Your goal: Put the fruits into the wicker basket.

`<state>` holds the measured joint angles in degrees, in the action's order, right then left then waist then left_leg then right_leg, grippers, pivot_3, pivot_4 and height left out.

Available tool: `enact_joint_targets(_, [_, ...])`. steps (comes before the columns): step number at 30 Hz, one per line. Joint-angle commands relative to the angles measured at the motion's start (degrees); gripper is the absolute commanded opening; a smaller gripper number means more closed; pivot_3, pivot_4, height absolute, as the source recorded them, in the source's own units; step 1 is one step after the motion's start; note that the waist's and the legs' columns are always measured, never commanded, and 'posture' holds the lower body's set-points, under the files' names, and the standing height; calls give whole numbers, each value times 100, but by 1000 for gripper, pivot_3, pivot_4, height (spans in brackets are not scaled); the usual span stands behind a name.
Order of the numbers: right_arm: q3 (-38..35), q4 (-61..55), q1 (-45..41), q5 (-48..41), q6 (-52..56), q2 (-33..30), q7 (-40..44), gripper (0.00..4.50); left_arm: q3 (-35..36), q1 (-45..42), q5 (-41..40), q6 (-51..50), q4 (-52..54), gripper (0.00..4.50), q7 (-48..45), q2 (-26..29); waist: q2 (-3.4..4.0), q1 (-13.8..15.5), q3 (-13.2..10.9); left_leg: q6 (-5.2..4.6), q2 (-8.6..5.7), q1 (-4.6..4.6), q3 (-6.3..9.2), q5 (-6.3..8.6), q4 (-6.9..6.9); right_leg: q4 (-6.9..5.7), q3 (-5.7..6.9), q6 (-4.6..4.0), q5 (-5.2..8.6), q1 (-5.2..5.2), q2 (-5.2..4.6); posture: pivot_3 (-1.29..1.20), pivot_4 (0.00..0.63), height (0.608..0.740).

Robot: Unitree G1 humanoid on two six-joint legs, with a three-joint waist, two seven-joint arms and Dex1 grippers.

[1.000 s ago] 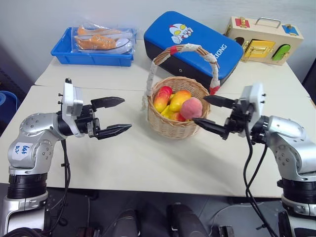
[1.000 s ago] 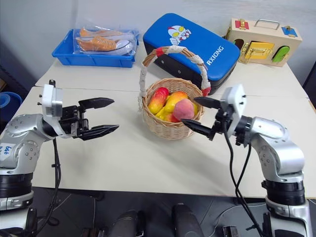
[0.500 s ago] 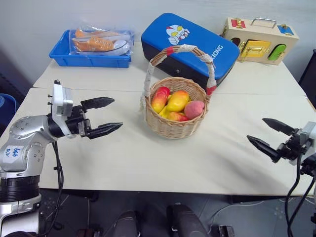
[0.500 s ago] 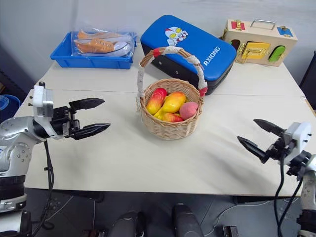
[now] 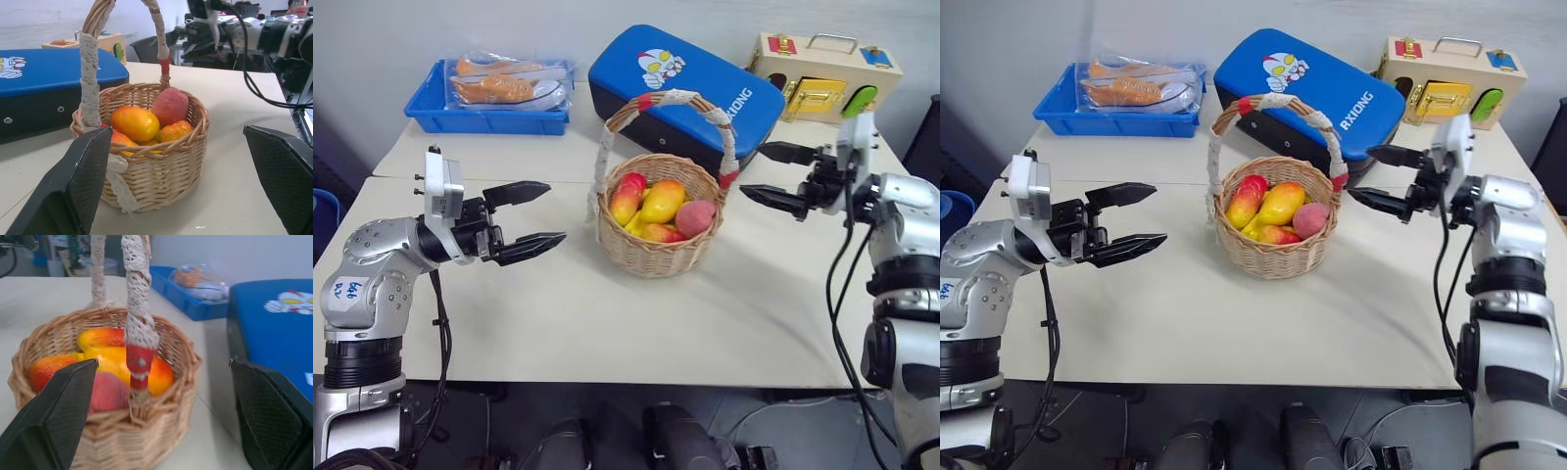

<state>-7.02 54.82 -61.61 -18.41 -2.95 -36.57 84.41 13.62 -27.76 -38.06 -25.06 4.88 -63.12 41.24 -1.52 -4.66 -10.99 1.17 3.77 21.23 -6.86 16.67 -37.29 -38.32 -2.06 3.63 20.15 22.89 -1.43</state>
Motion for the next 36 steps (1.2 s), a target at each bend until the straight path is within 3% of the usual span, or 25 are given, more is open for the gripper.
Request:
enact_joint_targets(1, [181, 582, -479, 238, -46, 132, 500, 4478, 99, 28, -218, -136, 460, 4500, 90, 64, 0, -6, 0, -2, -1, 3, -1, 1, 0, 3, -1, 0, 0, 1, -2, 0, 150, 740])
enact_joint_targets(3, [328, 774, -642, 307, 41, 244, 733, 4478, 170, 85, -276, -221, 565, 4500, 127, 105, 0, -5, 0, -5, -2, 5, -2, 3, -2, 5, 0, 3, -2, 1, -4, 0, 150, 740])
enact_joint_targets(6, [307, 981, -809, 344, 2, 414, 809, 3900, 239, 147, -293, -261, 643, 4500, 188, 146, 0, -11, 0, -3, 0, 3, -1, 3, -4, 0, 0, 3, -2, 1, -3, 0, 150, 740])
enact_joint_targets(17, [247, 602, -514, -51, 159, 215, 809, 192, 199, 240, -283, -250, 747, 4500, 338, 48, 0, -16, 0, 1, -1, 0, 0, 0, -9, -14, 1, 3, -2, 2, -2, 0, 150, 740])
enact_joint_targets(22, [-134, -1093, 579, -665, 858, -209, 613, 189, 40, 160, -234, -153, 622, 4500, 323, -107, 0, 51, 0, 1, -2, 5, 4, 1, -8, -6, 3, 3, -2, 1, -4, 0, 150, 740])
enact_joint_targets(25, [-1027, -3229, 2092, -1348, 1609, -520, -312, 189, -90, 52, -163, -42, 429, 4500, 257, -219, 0, 190, 0, 1, -1, 9, 14, 2, -2, 3, 11, 4, -2, 1, -4, 0, 150, 740])
enact_joint_targets(28, [-1922, -4608, 3283, -1705, 2042, -648, -1207, 189, -212, -81, -114, 32, 231, 4500, 129, -259, 1, 202, 0, 6, -2, 13, 13, 4, 3, 11, 9, 4, -1, 2, -2, 0, 150, 740])
enact_joint_targets(32, [-3149, -5571, 4452, -1902, 2228, -600, -2351, 189, -395, -381, 9, 177, -129, 4500, -82, -313, 1, 195, -1, 3, -4, 10, 2, 1, -1, 21, -1, 4, -1, -4, 1, 0, 150, 740])
enact_joint_targets(36, [-3516, -5966, 5240, -1390, 1990, -393, -3287, 189, -598, -724, 151, 322, -456, 4500, -259, -424, 1, 155, 0, 1, -6, -4, -5, -2, 2, 34, -9, 4, -2, -22, 4, 0, 150, 740])
